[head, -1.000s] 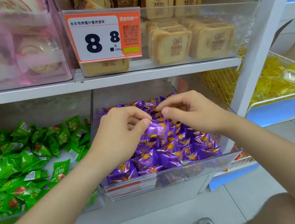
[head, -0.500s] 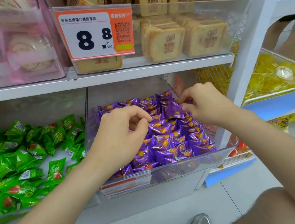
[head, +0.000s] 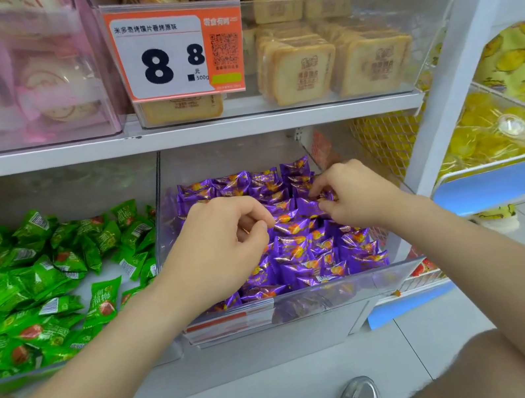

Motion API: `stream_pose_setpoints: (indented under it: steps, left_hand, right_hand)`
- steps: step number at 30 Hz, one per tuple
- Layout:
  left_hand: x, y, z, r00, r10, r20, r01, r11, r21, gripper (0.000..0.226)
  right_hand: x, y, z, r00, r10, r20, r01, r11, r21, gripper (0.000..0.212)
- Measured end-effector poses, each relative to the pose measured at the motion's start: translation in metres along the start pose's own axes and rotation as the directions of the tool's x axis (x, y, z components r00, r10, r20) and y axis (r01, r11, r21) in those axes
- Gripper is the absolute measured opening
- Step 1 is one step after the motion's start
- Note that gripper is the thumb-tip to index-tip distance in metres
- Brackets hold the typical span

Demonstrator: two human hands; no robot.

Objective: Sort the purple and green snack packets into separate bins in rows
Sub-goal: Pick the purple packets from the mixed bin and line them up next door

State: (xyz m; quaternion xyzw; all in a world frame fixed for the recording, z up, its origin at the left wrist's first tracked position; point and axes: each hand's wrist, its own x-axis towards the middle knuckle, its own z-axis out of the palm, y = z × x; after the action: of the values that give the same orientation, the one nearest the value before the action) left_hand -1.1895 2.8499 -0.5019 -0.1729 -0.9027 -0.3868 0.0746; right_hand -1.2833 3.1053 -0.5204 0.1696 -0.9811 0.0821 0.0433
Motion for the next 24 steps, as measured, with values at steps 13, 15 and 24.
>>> stream_pose_setpoints:
  steps: [13, 15, 24]
  left_hand:
    - [-0.022, -0.007, -0.034, 0.973, 0.193, -0.123, -0.161, 0.960, 0.230, 0.015]
    - [-0.027, -0.006, -0.048, 0.979, 0.113, -0.170, -0.074, 0.973, 0.218, 0.014]
    - [-0.044, -0.089, -0.139, 0.809, -0.514, 0.284, 0.291, 0.771, 0.566, 0.027]
  right_hand:
    - [-0.014, -0.055, -0.026, 0.994, 0.005, -0.110, 0.006, 0.995, 0.101, 0.025]
    - [-0.023, -0.086, -0.035, 0.991, -0.040, -0.124, 0.064, 0.980, 0.189, 0.027]
    - [-0.040, -0.210, -0.026, 0.916, -0.383, -0.119, 0.400, 0.855, 0.330, 0.025]
